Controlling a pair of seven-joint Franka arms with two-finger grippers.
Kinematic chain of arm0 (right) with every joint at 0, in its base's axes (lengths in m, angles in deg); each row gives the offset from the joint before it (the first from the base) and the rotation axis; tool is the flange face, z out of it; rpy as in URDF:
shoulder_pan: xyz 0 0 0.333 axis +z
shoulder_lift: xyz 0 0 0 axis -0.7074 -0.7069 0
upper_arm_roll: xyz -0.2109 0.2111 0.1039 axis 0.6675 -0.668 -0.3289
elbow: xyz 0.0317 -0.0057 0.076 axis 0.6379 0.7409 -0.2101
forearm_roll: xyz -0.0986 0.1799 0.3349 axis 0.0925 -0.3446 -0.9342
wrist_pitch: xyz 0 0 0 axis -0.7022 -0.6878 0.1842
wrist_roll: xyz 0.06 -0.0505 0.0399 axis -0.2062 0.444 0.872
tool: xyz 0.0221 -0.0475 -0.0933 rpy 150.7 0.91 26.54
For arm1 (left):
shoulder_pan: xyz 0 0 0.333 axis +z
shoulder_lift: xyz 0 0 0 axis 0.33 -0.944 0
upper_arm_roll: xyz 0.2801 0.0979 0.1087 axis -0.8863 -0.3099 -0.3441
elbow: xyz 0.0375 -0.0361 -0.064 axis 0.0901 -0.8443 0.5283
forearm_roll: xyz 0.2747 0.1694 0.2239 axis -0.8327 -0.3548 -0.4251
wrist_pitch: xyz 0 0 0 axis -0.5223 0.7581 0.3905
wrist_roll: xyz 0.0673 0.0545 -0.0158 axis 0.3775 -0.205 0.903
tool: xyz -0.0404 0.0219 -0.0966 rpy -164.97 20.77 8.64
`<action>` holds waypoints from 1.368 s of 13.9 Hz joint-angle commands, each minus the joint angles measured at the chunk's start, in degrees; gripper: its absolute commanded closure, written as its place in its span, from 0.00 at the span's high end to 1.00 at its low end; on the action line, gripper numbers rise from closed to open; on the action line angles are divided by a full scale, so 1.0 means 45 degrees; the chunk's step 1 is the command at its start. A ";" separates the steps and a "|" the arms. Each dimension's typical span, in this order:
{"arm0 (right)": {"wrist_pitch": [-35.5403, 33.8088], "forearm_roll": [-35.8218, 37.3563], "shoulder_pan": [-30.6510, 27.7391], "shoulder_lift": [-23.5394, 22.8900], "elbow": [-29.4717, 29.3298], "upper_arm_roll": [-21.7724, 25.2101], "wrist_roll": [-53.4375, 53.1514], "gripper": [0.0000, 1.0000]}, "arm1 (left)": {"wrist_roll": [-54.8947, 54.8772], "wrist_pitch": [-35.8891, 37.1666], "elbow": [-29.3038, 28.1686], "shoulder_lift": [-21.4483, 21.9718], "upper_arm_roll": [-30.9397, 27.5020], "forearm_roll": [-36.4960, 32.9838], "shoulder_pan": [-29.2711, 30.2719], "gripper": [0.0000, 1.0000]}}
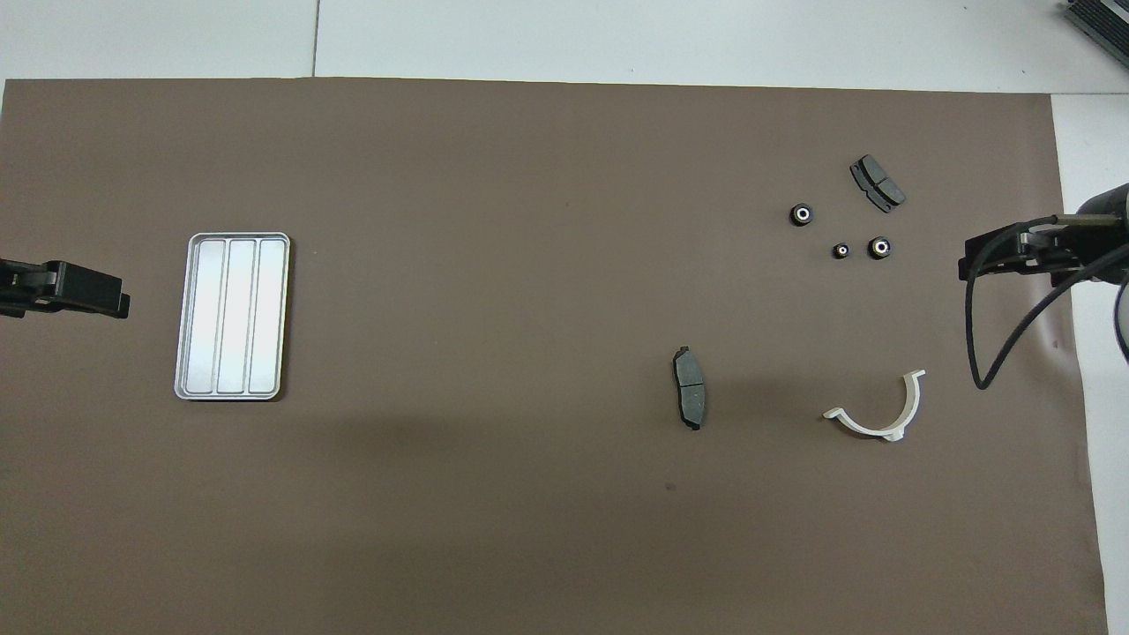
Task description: Pick bearing gear from pile to tray
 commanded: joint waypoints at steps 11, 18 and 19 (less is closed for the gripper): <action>0.6642 0.0730 -0.0191 -0.3133 0.2005 -0.0040 0.1602 1.00 | 0.0083 -0.0119 -0.0388 0.0357 0.0089 -0.0044 0.0163 1.00; 0.7874 0.0731 -0.0035 -0.4286 0.1947 -0.0040 0.1524 0.76 | 0.0083 -0.0119 -0.0388 0.0357 0.0089 -0.0044 0.0163 1.00; 0.8049 0.0750 -0.0035 -0.4463 0.1946 -0.0040 0.1505 0.75 | 0.0083 -0.0119 -0.0369 0.0357 0.0108 -0.0044 0.0144 1.00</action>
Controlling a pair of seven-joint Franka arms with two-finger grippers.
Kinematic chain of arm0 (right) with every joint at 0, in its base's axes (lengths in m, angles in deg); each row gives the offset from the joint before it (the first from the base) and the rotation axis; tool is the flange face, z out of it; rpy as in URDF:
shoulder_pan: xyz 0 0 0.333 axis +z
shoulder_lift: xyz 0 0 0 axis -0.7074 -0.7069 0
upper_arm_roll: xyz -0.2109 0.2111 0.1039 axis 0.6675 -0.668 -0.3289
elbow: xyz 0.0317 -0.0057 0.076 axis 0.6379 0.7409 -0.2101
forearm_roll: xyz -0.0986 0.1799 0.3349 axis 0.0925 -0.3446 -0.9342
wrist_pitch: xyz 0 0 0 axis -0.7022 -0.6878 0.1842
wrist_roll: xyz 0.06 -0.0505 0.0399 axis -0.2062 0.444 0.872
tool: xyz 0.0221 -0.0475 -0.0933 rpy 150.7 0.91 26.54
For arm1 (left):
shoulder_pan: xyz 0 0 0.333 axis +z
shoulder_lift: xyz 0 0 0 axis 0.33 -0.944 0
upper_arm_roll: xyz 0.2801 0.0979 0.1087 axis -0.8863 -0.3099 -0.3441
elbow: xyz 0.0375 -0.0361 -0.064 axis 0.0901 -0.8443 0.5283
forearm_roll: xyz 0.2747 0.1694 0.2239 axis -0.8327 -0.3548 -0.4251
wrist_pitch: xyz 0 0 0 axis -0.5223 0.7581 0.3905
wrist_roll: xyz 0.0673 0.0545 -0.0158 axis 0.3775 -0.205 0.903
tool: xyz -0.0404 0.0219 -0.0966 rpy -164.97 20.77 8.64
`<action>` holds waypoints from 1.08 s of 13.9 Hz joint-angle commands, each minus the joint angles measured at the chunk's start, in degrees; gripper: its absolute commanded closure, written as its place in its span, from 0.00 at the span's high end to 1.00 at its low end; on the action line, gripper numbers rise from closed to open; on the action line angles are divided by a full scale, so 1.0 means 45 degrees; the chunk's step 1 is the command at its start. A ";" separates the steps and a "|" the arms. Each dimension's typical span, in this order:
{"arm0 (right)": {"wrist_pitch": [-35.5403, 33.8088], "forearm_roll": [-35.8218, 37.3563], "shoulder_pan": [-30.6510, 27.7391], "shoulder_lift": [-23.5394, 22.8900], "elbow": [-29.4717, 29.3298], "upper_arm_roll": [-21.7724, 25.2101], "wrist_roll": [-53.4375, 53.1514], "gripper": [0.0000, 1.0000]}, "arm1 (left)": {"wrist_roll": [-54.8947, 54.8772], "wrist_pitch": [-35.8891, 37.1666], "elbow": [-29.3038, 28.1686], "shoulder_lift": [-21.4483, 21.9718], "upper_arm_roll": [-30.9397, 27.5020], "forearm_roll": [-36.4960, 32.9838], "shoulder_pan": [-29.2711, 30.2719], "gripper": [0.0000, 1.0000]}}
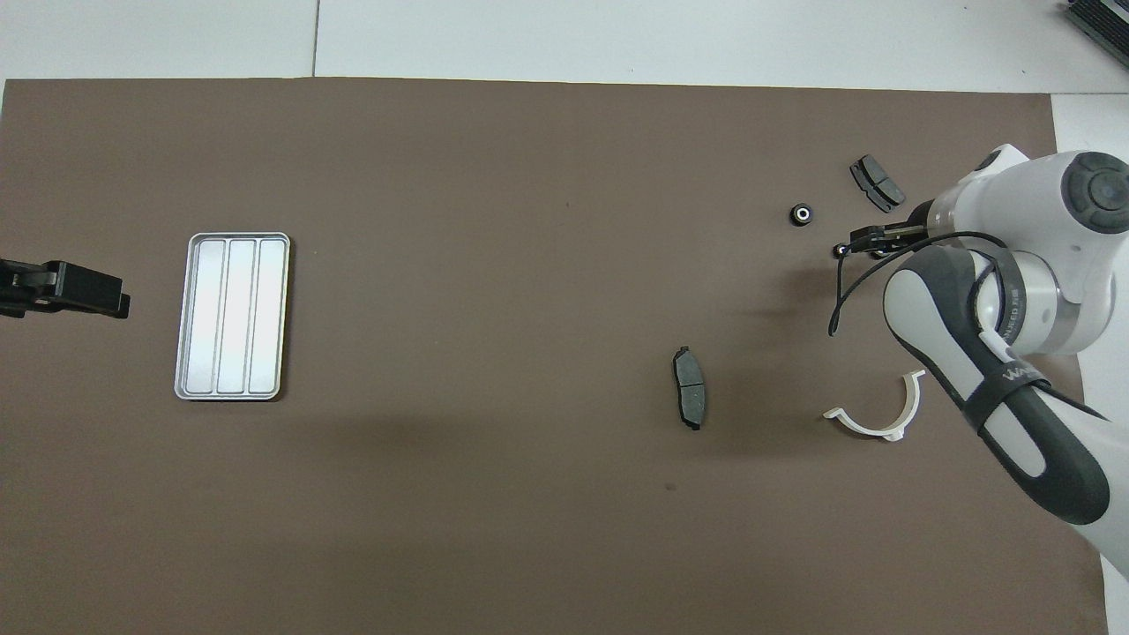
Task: Pick bearing gear from pile to tray
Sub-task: 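Reach the right gripper to the pile and grasp a black gear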
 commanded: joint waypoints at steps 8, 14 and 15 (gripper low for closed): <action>0.0511 0.0970 0.0486 -0.1118 -0.0634 -0.0061 -0.0229 0.60 | 0.0083 -0.0119 -0.0384 0.0357 0.0089 -0.0044 0.0144 1.00; 0.0294 0.1205 0.0488 -0.1177 -0.0754 -0.0061 -0.0268 0.59 | 0.0083 -0.0100 -0.0364 0.0357 0.0089 -0.0044 0.0144 1.00; 0.0274 0.1205 0.0468 -0.1177 -0.0734 -0.0061 -0.0268 0.57 | 0.0083 -0.0119 -0.0384 0.0357 0.0089 -0.0044 0.0163 1.00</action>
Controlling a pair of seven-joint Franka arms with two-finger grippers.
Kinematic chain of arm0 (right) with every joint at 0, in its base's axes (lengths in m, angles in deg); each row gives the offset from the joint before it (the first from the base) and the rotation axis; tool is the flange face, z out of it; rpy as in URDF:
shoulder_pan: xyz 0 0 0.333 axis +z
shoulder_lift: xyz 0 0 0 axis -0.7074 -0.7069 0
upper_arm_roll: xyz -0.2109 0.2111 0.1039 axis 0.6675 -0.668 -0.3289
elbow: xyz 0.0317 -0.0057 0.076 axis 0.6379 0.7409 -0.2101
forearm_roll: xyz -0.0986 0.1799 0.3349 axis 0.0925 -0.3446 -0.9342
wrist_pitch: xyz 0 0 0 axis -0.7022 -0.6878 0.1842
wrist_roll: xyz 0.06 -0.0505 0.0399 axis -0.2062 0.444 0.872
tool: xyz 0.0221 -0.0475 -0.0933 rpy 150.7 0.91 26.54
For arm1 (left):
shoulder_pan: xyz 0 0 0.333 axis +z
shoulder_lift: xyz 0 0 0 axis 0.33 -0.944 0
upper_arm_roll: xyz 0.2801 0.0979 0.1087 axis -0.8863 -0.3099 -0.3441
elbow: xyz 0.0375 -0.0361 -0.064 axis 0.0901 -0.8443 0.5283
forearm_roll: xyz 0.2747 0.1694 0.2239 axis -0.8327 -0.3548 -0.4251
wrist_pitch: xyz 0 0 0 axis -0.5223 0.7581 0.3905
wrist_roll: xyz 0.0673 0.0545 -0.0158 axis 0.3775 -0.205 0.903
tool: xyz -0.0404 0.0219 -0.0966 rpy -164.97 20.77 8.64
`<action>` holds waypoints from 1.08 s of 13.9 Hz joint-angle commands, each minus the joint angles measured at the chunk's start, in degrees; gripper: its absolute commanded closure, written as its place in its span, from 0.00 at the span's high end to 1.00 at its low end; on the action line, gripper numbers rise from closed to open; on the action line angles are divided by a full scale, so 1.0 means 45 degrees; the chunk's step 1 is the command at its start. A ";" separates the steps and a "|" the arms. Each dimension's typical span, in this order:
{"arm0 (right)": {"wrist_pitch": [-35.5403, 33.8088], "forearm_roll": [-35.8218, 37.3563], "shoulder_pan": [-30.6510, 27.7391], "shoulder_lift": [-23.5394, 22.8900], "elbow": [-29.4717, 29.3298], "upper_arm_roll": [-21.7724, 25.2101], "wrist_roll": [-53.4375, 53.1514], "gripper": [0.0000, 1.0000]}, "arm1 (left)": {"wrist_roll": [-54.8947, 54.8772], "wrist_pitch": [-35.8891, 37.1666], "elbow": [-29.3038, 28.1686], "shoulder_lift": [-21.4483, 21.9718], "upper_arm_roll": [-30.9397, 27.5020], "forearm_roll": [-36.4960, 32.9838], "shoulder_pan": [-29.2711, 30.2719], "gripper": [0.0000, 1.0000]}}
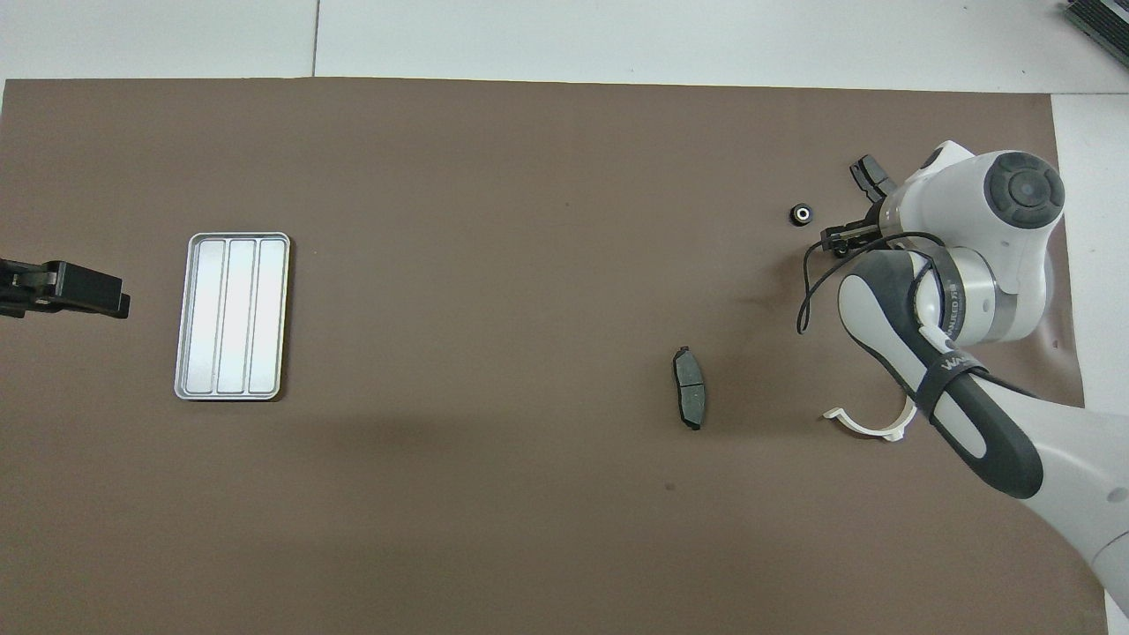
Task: Pick bearing gear from pile to tray
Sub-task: 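Reach the right gripper to the pile and grasp a black gear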
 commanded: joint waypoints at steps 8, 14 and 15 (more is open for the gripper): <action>-0.0289 0.0353 -0.0039 -0.0253 -0.0145 -0.0071 -0.0686 0.49 | 0.0083 -0.0100 -0.0384 0.0356 0.0089 -0.0044 0.0163 1.00; -0.0582 0.0334 0.0001 -0.0273 -0.0086 -0.0090 -0.0785 0.48 | 0.0083 -0.0119 -0.0364 0.0356 0.0089 -0.0044 0.0144 1.00; -0.0601 0.0353 0.0001 -0.0273 -0.0086 -0.0091 -0.0785 0.48 | 0.0083 -0.0100 -0.0364 0.0356 0.0089 -0.0044 0.0163 1.00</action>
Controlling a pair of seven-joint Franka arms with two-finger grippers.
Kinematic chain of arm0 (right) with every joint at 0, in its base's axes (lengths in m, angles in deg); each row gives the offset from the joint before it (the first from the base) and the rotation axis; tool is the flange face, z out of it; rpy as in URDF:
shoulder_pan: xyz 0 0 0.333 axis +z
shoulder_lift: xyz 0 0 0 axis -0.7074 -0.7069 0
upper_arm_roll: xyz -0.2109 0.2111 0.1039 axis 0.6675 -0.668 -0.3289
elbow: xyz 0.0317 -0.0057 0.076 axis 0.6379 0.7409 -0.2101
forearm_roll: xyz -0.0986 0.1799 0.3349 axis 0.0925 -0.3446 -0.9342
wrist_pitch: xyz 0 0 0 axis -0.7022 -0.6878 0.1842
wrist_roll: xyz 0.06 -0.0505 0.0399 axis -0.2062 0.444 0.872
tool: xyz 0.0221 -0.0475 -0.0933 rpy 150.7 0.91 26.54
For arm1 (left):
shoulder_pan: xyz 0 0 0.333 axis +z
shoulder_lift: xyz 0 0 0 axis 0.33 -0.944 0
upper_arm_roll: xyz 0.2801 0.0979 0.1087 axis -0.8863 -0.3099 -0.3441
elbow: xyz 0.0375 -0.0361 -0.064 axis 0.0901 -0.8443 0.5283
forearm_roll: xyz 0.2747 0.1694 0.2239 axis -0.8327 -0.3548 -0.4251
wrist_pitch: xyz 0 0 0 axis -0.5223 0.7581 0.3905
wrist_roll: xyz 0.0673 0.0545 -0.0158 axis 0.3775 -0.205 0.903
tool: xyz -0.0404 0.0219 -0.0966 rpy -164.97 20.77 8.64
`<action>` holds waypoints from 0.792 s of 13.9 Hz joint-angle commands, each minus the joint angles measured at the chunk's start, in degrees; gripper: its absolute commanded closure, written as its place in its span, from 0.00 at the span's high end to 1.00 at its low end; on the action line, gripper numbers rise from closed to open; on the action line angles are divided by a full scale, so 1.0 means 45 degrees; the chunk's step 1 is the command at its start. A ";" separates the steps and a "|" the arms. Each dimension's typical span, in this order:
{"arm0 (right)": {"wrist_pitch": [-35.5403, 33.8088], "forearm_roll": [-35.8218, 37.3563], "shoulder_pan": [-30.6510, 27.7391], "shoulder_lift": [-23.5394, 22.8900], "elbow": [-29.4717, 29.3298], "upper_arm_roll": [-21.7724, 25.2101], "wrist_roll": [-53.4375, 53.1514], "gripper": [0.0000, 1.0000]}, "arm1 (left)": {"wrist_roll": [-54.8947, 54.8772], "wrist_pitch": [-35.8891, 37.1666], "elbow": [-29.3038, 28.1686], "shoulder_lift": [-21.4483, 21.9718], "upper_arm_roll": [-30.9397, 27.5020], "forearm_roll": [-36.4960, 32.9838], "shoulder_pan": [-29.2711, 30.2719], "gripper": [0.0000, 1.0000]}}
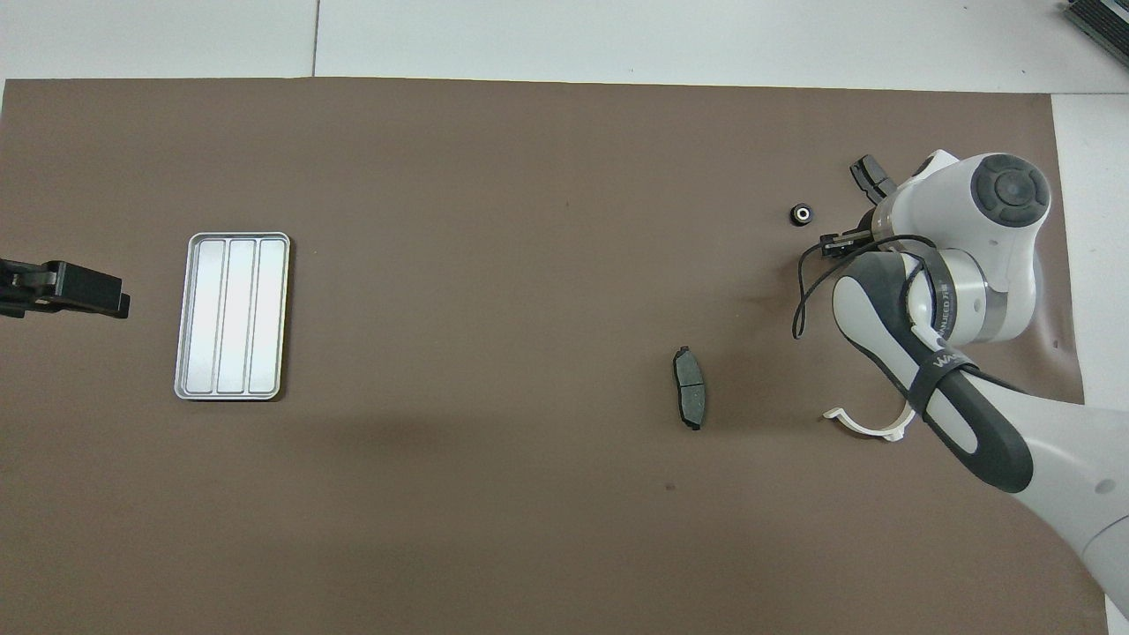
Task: Pick bearing gear from pile to tray
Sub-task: 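Reach the right gripper to the pile and grasp a black gear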
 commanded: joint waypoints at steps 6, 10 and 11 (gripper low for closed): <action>-0.0292 0.0330 -0.0063 -0.0052 -0.0095 -0.0087 -0.0416 0.36 | 0.0082 -0.0119 -0.0364 0.0356 0.0089 -0.0044 0.0163 1.00; -0.0273 0.0331 -0.0063 -0.0052 -0.0095 -0.0068 -0.0435 0.30 | 0.0082 -0.0119 -0.0364 0.0356 0.0089 -0.0044 0.0163 1.00; -0.0253 0.0330 -0.0063 -0.0052 -0.0095 -0.0087 -0.0435 0.28 | 0.0082 -0.0100 -0.0384 0.0356 0.0089 -0.0044 0.0163 1.00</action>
